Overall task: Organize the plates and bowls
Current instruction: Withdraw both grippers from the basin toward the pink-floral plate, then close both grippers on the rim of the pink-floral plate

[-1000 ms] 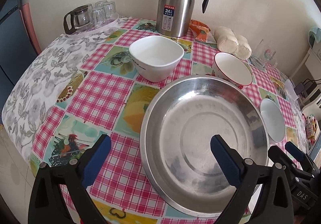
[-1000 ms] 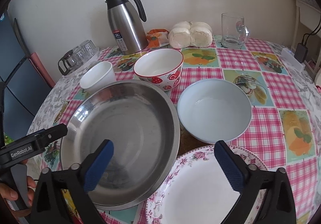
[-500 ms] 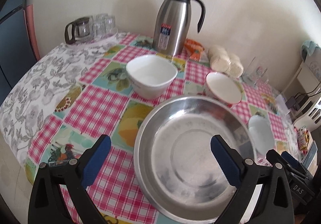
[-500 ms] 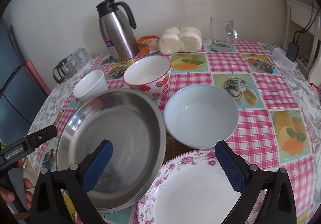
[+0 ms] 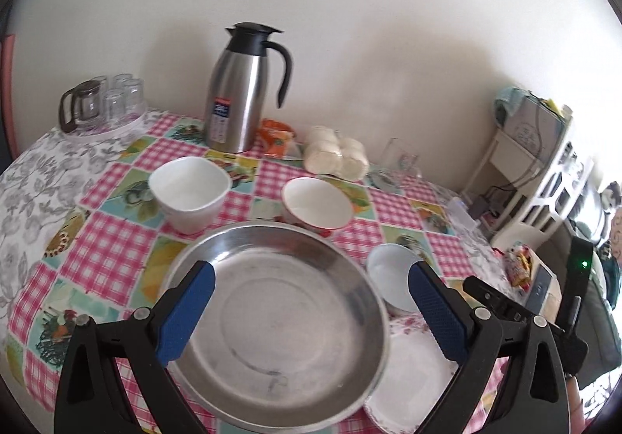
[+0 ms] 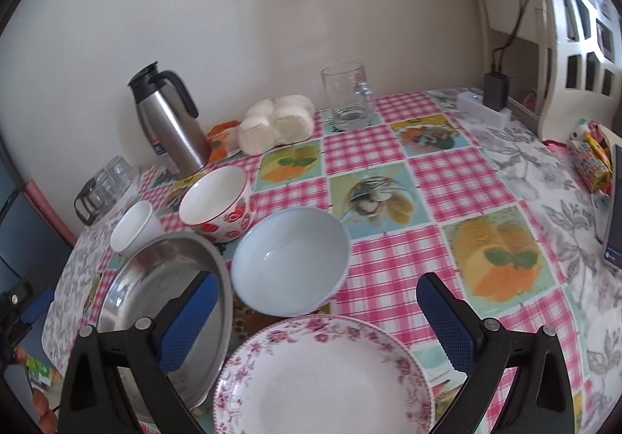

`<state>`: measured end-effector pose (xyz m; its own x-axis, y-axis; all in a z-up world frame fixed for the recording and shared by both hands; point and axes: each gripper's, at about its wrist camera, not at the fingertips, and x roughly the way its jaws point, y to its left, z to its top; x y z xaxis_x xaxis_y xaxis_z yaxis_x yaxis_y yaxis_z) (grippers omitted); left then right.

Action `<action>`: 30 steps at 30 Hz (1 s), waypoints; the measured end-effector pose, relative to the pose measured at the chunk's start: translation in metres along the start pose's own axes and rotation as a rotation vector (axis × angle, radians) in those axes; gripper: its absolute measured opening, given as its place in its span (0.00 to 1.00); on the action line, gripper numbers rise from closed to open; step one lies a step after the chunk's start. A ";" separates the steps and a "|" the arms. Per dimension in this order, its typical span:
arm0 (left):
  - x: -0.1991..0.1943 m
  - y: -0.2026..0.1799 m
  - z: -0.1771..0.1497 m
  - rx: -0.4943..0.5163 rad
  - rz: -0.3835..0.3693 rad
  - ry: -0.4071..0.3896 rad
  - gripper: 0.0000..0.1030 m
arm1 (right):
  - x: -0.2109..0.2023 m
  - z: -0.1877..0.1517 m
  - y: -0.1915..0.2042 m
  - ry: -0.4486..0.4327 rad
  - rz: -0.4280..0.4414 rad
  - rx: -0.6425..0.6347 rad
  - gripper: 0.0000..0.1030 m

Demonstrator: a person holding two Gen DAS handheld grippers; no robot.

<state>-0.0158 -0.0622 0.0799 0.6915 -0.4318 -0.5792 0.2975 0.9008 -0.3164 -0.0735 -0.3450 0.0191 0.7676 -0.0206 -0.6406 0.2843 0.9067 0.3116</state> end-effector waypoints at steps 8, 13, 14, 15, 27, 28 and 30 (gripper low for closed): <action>0.001 -0.036 -0.015 0.030 -0.061 0.077 0.97 | -0.016 0.001 -0.044 -0.027 0.006 0.105 1.00; 0.007 -0.061 -0.031 0.069 -0.111 0.154 0.97 | -0.018 -0.006 -0.065 -0.014 -0.009 0.161 1.00; 0.009 -0.065 -0.035 0.067 -0.128 0.181 0.97 | -0.017 -0.007 -0.067 -0.005 -0.013 0.168 1.00; 0.012 -0.067 -0.038 0.061 -0.146 0.206 0.97 | -0.016 -0.009 -0.069 0.007 -0.010 0.175 1.00; 0.036 -0.081 -0.082 0.022 -0.175 0.463 0.96 | 0.012 -0.032 -0.079 0.201 -0.041 0.225 0.95; 0.038 -0.080 -0.084 0.010 -0.175 0.483 0.96 | 0.014 -0.033 -0.079 0.214 -0.039 0.225 0.92; 0.044 -0.075 -0.087 -0.017 -0.175 0.519 0.96 | 0.018 -0.036 -0.078 0.237 -0.039 0.223 0.91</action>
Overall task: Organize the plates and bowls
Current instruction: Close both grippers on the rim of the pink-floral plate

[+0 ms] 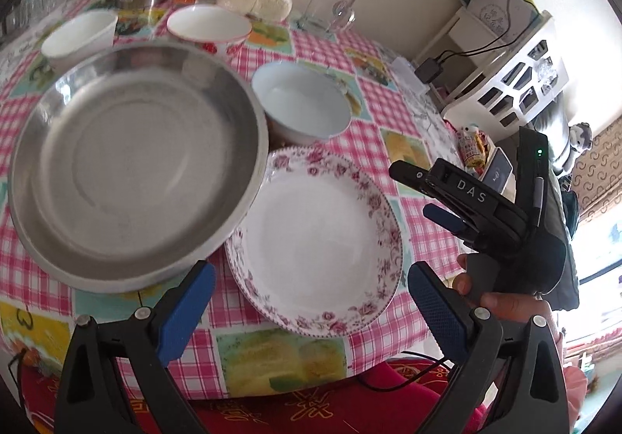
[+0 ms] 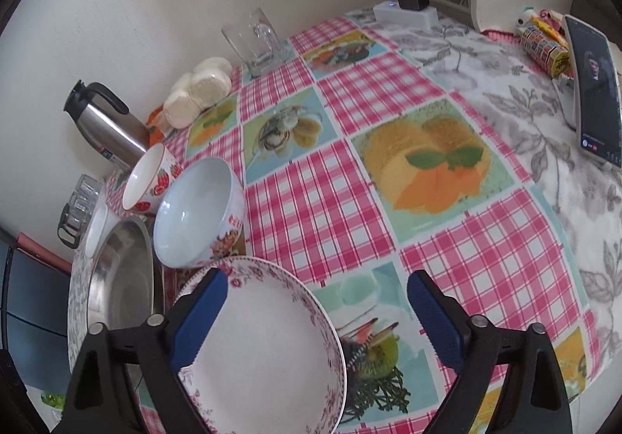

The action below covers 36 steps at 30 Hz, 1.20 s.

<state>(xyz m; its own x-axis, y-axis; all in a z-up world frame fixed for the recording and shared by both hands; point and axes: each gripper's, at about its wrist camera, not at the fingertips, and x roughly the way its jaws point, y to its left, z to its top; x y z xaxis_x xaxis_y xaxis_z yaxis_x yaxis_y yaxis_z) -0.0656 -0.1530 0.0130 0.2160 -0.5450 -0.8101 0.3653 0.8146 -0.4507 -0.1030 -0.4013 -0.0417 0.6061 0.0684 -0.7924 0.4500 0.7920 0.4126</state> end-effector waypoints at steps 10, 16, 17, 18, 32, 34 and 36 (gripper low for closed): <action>0.029 0.031 -0.010 -0.195 -0.025 0.131 0.81 | 0.025 -0.011 0.001 0.109 -0.020 -0.020 0.85; 0.036 0.048 -0.011 -0.284 -0.021 0.137 0.71 | 0.032 -0.015 -0.002 0.147 -0.005 -0.009 0.77; 0.037 0.049 -0.011 -0.293 -0.029 0.138 0.71 | 0.033 -0.015 -0.003 0.150 -0.001 -0.004 0.75; 0.038 0.049 -0.010 -0.297 -0.033 0.139 0.71 | 0.033 -0.015 -0.004 0.149 0.001 -0.001 0.70; 0.056 0.061 -0.013 -0.371 -0.021 0.154 0.24 | 0.036 -0.019 -0.006 0.176 0.059 0.003 0.31; 0.058 0.063 -0.013 -0.381 -0.024 0.155 0.17 | 0.036 -0.019 -0.006 0.177 0.057 -0.003 0.31; 0.059 0.066 -0.014 -0.392 -0.022 0.150 0.13 | 0.037 -0.019 -0.005 0.176 0.053 -0.011 0.31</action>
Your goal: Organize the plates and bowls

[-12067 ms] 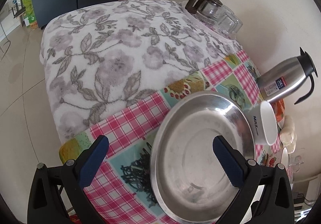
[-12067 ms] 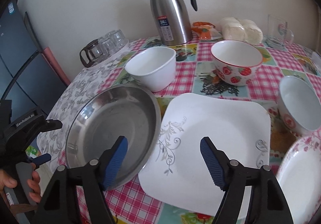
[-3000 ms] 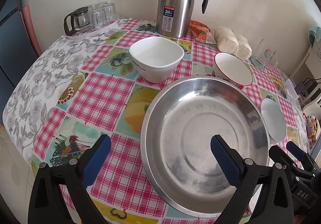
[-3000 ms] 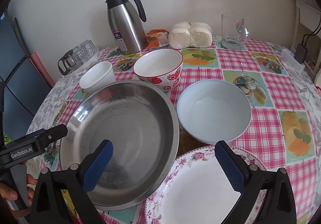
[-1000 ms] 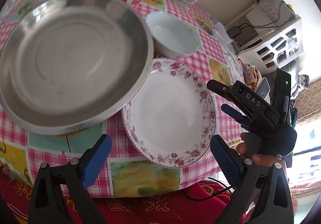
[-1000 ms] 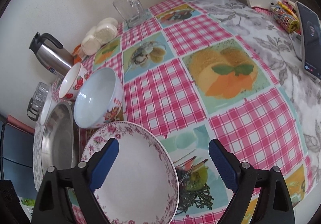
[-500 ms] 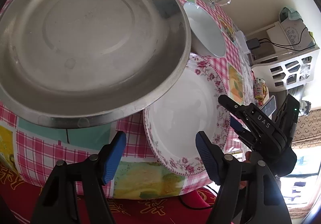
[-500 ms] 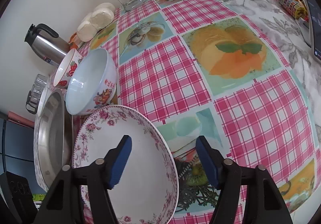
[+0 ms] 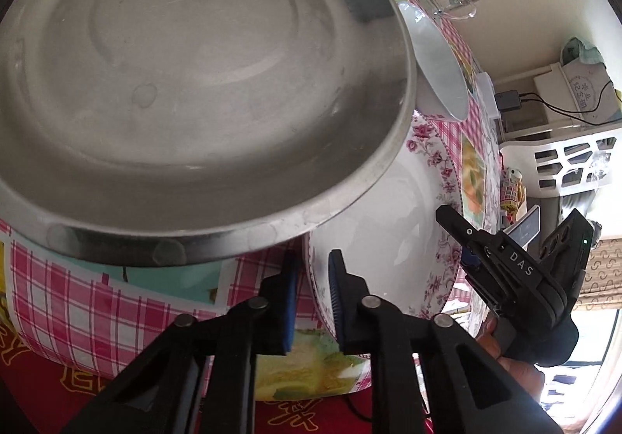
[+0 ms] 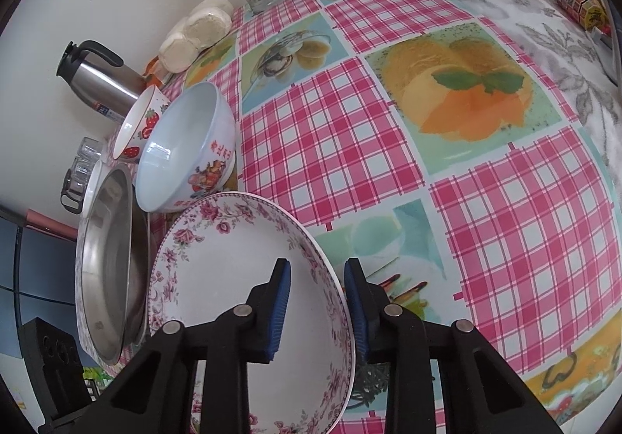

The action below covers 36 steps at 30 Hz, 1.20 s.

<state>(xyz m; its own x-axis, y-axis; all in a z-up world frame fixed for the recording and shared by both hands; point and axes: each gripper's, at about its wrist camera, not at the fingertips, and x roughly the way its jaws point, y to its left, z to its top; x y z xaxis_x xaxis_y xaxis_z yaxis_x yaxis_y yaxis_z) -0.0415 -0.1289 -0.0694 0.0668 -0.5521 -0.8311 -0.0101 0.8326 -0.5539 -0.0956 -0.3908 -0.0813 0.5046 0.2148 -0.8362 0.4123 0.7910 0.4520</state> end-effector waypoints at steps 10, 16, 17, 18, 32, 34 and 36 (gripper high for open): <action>0.002 0.000 0.001 -0.011 -0.004 -0.050 0.11 | 0.002 0.000 -0.006 -0.022 0.036 0.003 0.23; 0.003 -0.001 0.001 -0.006 -0.005 -0.052 0.10 | 0.002 -0.001 -0.007 -0.029 0.049 -0.003 0.20; 0.003 -0.002 0.001 0.002 0.001 -0.053 0.10 | 0.002 -0.001 -0.007 -0.028 0.047 -0.005 0.19; 0.004 -0.004 0.001 0.011 0.006 -0.053 0.10 | 0.002 -0.001 -0.007 -0.027 0.048 -0.003 0.19; 0.022 -0.034 0.000 0.127 -0.007 -0.014 0.10 | -0.015 -0.003 -0.033 -0.045 0.025 0.030 0.19; 0.023 -0.038 -0.001 0.148 -0.014 -0.013 0.10 | -0.017 -0.003 -0.039 -0.052 0.033 0.044 0.19; 0.023 -0.042 -0.003 0.178 -0.021 -0.008 0.10 | -0.021 -0.003 -0.045 -0.061 0.039 0.064 0.19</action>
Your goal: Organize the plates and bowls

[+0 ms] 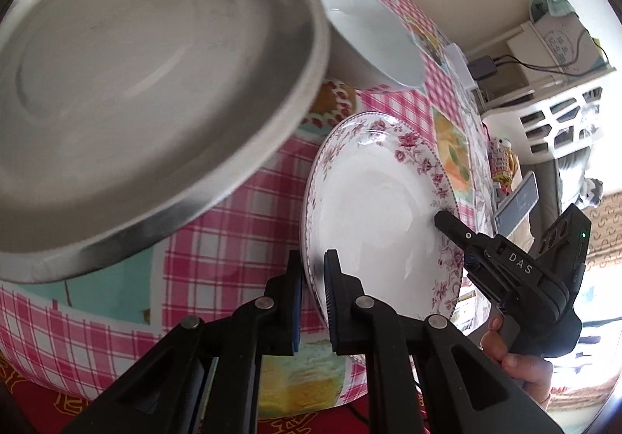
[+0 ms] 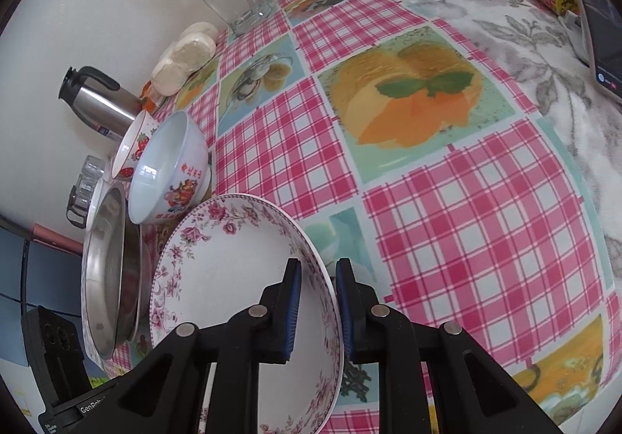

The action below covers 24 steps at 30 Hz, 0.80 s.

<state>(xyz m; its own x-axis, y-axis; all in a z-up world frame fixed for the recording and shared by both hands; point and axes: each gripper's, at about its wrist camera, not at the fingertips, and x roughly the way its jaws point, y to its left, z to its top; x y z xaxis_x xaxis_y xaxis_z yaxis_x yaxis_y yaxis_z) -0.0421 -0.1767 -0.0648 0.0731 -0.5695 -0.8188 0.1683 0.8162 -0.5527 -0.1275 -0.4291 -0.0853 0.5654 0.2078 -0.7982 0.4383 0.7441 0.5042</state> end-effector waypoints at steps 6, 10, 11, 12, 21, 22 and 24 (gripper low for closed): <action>-0.002 -0.015 0.001 0.061 -0.047 -0.005 0.14 | -0.015 0.002 -0.019 -0.040 0.041 0.067 0.19; -0.005 -0.025 0.001 0.107 -0.050 -0.015 0.16 | -0.024 0.002 -0.024 -0.065 0.043 0.077 0.19; -0.007 -0.025 0.000 0.113 -0.055 -0.018 0.16 | -0.026 0.002 -0.024 -0.073 0.044 0.078 0.19; -0.008 -0.026 0.001 0.115 -0.061 -0.022 0.16 | -0.029 0.003 -0.024 -0.082 0.047 0.079 0.19; -0.035 -0.036 0.004 0.137 -0.126 -0.102 0.16 | -0.055 0.007 -0.014 -0.174 0.090 0.049 0.19; -0.039 -0.036 0.005 0.131 -0.143 -0.113 0.16 | -0.058 0.007 -0.012 -0.187 0.098 0.046 0.19; -0.047 -0.035 0.005 0.130 -0.159 -0.132 0.16 | -0.065 0.007 -0.008 -0.216 0.118 0.039 0.19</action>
<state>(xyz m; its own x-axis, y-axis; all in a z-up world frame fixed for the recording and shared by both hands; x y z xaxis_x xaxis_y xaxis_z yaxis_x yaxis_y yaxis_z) -0.0460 -0.1785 -0.0061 0.1622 -0.7044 -0.6910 0.3122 0.7010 -0.6413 -0.1624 -0.4530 -0.0353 0.7484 0.1483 -0.6465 0.3848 0.6967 0.6054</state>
